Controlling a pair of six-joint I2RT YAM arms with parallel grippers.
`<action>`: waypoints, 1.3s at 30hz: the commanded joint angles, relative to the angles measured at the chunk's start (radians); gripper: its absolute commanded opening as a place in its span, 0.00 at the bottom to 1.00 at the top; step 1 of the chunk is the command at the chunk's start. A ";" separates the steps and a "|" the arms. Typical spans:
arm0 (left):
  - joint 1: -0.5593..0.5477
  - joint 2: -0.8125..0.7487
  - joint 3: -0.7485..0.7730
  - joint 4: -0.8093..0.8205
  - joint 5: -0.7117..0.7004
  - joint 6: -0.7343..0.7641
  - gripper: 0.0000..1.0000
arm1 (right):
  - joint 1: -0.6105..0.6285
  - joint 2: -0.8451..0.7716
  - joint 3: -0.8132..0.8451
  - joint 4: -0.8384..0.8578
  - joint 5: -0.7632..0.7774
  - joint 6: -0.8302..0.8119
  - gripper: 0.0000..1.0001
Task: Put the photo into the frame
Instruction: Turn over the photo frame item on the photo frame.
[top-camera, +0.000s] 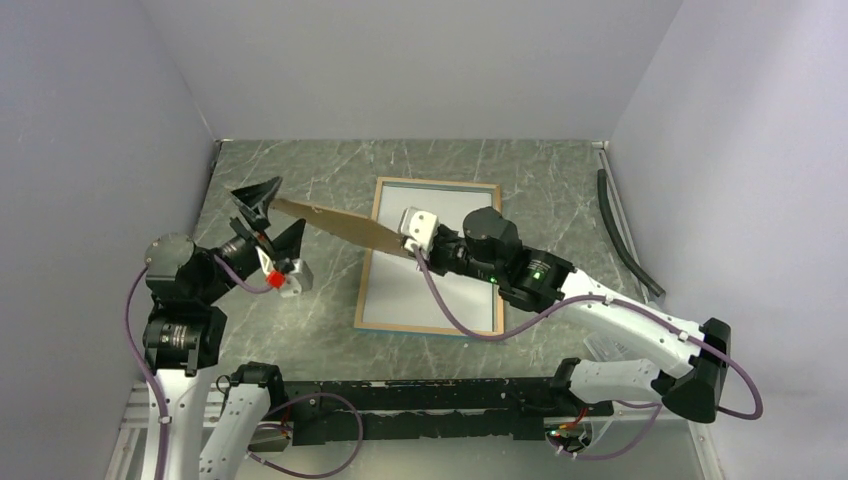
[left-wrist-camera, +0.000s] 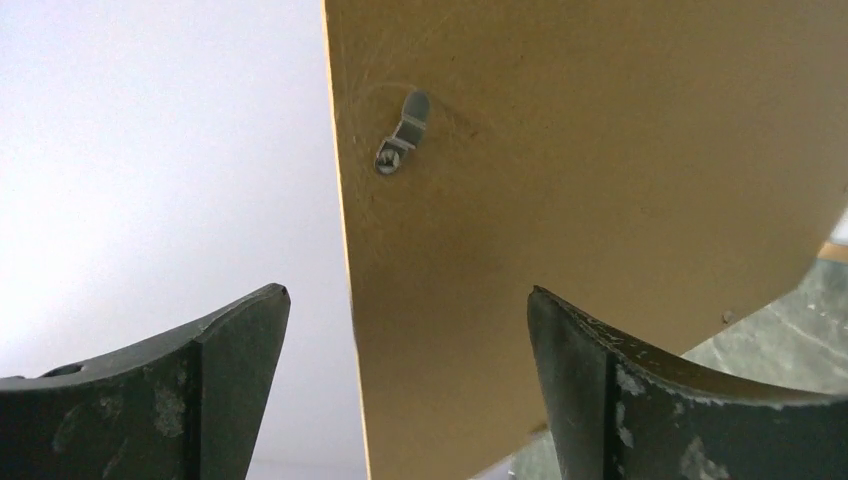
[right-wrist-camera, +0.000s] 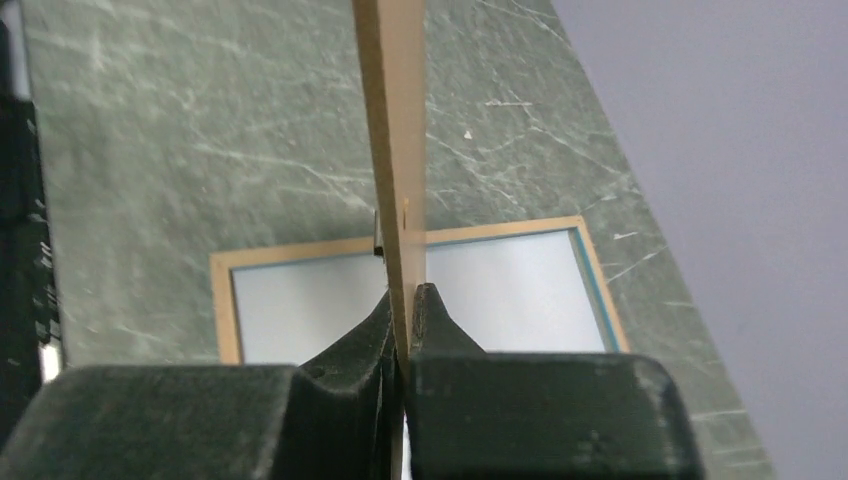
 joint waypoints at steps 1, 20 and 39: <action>-0.002 0.048 0.072 0.175 -0.096 -0.210 0.94 | -0.021 -0.019 0.134 0.135 0.042 0.229 0.00; 0.012 0.510 0.526 -0.308 -0.500 -0.746 0.94 | -0.665 0.067 0.154 0.235 -0.459 1.285 0.00; 0.135 0.824 0.311 -0.525 -0.184 -0.752 0.91 | -0.887 0.145 -0.113 0.219 -0.749 1.489 0.00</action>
